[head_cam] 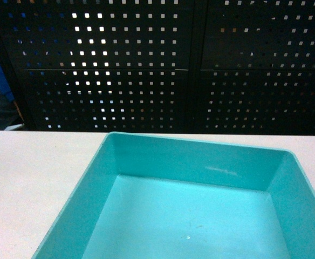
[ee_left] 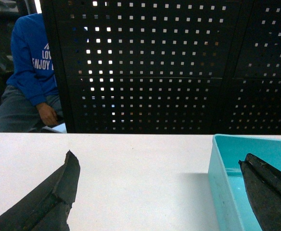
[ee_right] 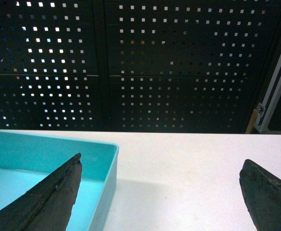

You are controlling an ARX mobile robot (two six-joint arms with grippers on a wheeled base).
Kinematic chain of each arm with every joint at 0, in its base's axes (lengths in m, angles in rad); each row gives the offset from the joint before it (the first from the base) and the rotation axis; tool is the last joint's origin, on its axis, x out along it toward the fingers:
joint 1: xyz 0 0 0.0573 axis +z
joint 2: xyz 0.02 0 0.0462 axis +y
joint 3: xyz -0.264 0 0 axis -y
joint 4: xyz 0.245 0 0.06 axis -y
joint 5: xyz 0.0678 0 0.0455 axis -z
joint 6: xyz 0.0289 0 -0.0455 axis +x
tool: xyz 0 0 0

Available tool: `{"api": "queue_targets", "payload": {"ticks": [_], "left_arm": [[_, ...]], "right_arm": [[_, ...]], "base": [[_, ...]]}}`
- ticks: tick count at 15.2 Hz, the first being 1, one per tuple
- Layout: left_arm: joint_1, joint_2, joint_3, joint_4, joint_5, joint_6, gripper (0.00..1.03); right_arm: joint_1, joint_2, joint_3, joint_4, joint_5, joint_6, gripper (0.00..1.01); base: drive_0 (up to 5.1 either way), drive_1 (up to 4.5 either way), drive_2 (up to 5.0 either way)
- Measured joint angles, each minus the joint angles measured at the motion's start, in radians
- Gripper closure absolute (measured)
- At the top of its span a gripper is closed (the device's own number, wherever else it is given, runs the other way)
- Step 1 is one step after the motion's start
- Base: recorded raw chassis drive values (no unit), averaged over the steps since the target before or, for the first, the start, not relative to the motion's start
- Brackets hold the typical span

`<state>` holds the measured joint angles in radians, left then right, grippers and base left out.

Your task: Stack blue boxes stably on right

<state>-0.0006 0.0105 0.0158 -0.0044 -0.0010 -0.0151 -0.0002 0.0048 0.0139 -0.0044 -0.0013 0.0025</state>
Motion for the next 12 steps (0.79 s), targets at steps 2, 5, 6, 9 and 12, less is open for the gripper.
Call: {"api": "queue_targets", "payload": {"ticks": [2, 5, 6, 9, 12], "left_arm": [[0.0, 0.0, 0.0, 0.0, 0.0, 0.0, 0.05], [0.0, 0.0, 0.0, 0.0, 0.0, 0.0, 0.05], [0.0, 0.0, 0.0, 0.0, 0.0, 0.0, 0.05], [-0.004, 0.298, 0.175, 0.018, 0.191, -0.118, 0.05], [0.031, 0.7, 0.409, 0.041, 0.457, -0.196, 0.05]], "right_arm": [[0.0, 0.0, 0.0, 0.0, 0.0, 0.0, 0.03], [0.0, 0.0, 0.0, 0.0, 0.0, 0.0, 0.03], [0.0, 0.0, 0.0, 0.0, 0.0, 0.0, 0.03], [0.08, 0.391, 0.126, 0.072, -0.028, 0.116, 0.03], [0.131, 0.954, 0.449, -0.05, -0.023, 0.246, 0.03]], "base": [[0.0, 0.0, 0.0], [0.0, 0.0, 0.0], [0.0, 0.0, 0.0], [0.0, 0.0, 0.0], [0.0, 0.0, 0.0]]}}
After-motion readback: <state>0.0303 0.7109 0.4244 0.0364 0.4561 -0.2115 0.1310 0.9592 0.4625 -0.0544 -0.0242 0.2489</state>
